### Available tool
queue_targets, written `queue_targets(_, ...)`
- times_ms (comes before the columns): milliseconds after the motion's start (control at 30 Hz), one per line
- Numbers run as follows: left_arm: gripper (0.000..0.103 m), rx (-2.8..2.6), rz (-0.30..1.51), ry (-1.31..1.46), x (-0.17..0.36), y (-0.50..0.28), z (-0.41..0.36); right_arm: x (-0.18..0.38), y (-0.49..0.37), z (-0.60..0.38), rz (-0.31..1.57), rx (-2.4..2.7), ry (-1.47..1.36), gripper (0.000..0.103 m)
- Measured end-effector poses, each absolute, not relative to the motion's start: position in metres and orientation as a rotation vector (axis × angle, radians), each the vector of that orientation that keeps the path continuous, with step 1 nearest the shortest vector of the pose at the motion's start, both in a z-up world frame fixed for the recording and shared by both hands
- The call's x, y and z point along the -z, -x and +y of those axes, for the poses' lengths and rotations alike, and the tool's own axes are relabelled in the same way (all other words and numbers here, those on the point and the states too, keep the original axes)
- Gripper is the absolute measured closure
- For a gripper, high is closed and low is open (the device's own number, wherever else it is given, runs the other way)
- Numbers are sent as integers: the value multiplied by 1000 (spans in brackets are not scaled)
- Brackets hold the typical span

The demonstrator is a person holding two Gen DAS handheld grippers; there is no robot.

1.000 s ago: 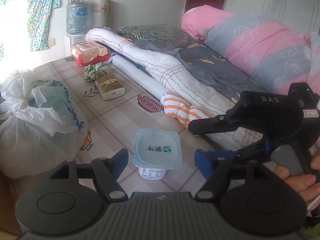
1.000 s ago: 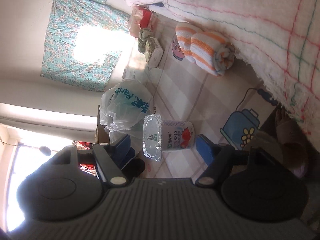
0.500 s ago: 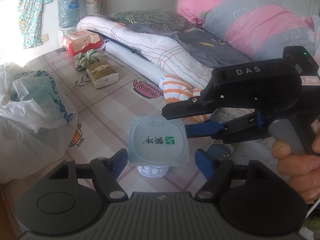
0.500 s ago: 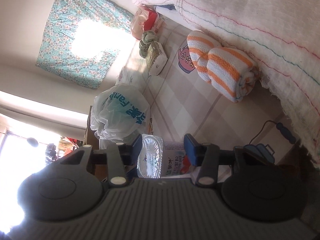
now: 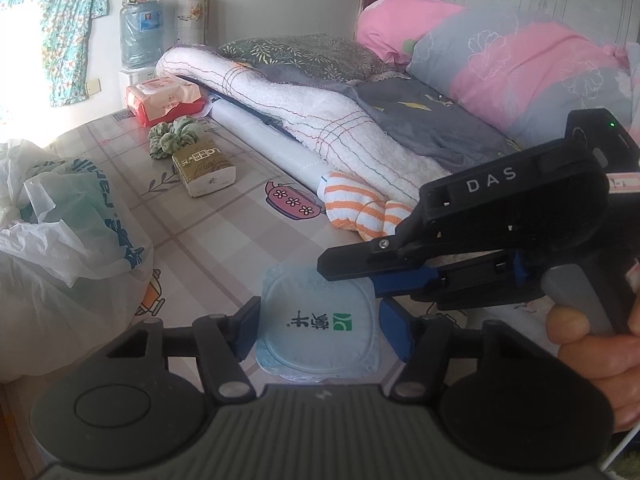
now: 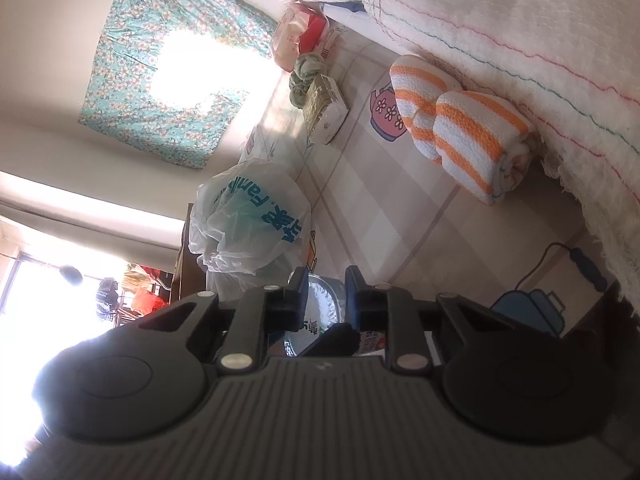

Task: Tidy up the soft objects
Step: 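Hold the yogurt cup with the right gripper while the left gripper approaches its green lid, then carry the white yogurt cup with the right gripper over the cardboard box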

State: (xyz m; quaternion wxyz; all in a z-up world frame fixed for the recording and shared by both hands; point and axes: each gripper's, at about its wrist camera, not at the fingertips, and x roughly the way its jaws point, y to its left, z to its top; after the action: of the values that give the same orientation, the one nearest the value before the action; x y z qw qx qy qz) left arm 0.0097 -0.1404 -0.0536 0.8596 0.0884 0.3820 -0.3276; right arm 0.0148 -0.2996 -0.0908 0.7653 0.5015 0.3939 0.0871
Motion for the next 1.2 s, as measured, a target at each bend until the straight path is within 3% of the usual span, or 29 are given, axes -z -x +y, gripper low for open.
queue_targets(367,30,719,830,-191,52,-6,-135,93,-1,-309,843,-175,-1170,81)
queue_targets(533,30,703,835,-231,58,-5,-142,95,-2,-303,866,-192,-1169,81)
queue_targets(700,37,678,834,-226,61,-8,-142,94,-3,-300,868,-195,-1151,81)
queue_targets(1200,37,655,786,-164,39,-6,-127,73,-7,-291,853,-221,-1148,81)
